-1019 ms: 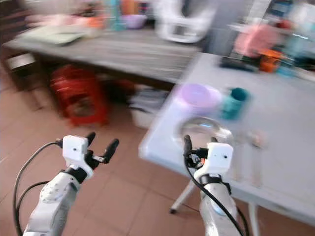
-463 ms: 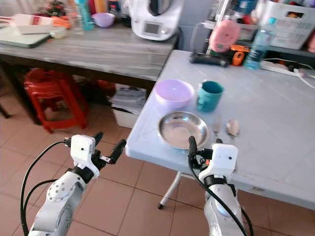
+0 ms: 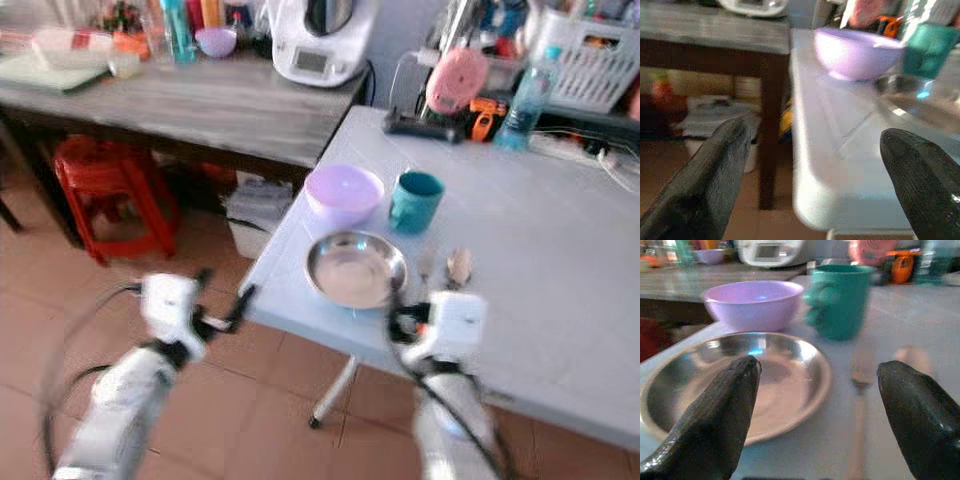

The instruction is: Setting the table

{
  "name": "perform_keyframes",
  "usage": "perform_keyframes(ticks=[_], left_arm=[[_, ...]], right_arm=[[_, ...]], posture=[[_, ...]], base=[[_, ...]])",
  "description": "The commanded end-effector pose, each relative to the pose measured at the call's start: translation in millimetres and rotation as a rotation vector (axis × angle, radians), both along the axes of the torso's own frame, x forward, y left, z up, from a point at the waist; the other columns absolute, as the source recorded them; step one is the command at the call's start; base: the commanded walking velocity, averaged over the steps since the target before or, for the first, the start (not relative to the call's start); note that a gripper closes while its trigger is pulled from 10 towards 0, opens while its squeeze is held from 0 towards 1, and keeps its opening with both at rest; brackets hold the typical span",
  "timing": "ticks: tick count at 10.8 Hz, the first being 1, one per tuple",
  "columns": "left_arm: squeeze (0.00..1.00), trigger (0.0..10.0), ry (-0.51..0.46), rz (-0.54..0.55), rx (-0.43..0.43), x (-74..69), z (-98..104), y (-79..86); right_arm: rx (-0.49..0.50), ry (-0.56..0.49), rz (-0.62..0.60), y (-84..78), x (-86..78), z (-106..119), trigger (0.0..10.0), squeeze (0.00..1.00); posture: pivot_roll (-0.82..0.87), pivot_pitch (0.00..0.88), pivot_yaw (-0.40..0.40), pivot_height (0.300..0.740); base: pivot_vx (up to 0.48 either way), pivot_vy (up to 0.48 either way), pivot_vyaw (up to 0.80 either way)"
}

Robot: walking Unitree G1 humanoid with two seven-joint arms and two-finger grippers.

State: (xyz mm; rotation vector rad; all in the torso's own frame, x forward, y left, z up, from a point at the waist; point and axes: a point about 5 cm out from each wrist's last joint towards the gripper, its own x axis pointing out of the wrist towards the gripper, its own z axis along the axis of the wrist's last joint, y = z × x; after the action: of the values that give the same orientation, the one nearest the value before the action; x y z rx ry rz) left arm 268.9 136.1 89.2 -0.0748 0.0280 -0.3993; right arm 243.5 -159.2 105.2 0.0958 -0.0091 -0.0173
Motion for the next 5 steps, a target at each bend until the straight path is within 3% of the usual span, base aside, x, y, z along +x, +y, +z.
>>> perform_keyframes(ticks=[1, 5], left_arm=[[0.0, 10.0, 0.003, -0.01, -0.013, 0.5, 0.7, -5.4], [0.0, 10.0, -0.004, 0.029, -0.002, 2.7, 1.4, -1.3]], right_arm=[[-0.015, 0.006, -0.017, -6.8, -0.5, -0.2, 10.0, 0.0], [-0.017, 0.01, -0.001, -5.6, 1.7, -0.3, 10.0, 0.0]], posture=[[-0.03, 0.043, -0.018, 0.74], [-0.03, 0.046, -0.016, 0.74]], base=[[0.0, 0.0, 0.0], [0.0, 0.0, 0.0]])
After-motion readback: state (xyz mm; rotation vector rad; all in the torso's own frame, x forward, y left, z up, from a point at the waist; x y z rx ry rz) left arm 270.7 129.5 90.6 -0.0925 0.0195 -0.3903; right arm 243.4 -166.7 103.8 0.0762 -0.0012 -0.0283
